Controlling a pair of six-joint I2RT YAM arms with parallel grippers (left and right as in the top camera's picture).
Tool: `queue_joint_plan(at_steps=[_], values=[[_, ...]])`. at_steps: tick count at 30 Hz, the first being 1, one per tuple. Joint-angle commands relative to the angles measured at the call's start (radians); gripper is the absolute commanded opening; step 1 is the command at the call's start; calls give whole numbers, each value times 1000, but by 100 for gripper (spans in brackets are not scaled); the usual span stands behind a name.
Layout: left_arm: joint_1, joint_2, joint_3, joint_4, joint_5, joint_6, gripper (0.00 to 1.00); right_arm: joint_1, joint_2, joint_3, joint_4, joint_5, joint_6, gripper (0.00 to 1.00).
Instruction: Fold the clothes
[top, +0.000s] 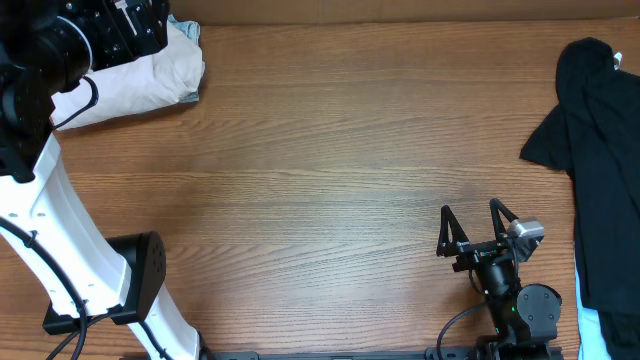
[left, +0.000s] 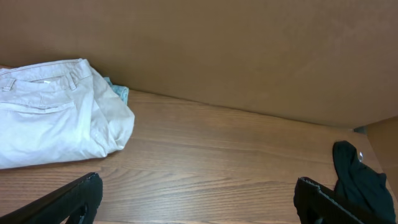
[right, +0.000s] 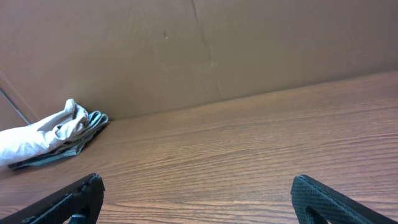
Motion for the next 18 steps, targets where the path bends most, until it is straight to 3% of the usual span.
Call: queue_joint_plan(at_steps=[1,11,18], values=[[-2,6,4,2,10,20,100,3,-12,-11,4,10,1,100],[-3,-22,-50,3,-25,27,100,3,-12,-11,4,10,1,100],[-9,-334,-740,344,-34,28,100,3,-12,-11,4,10,1,100]])
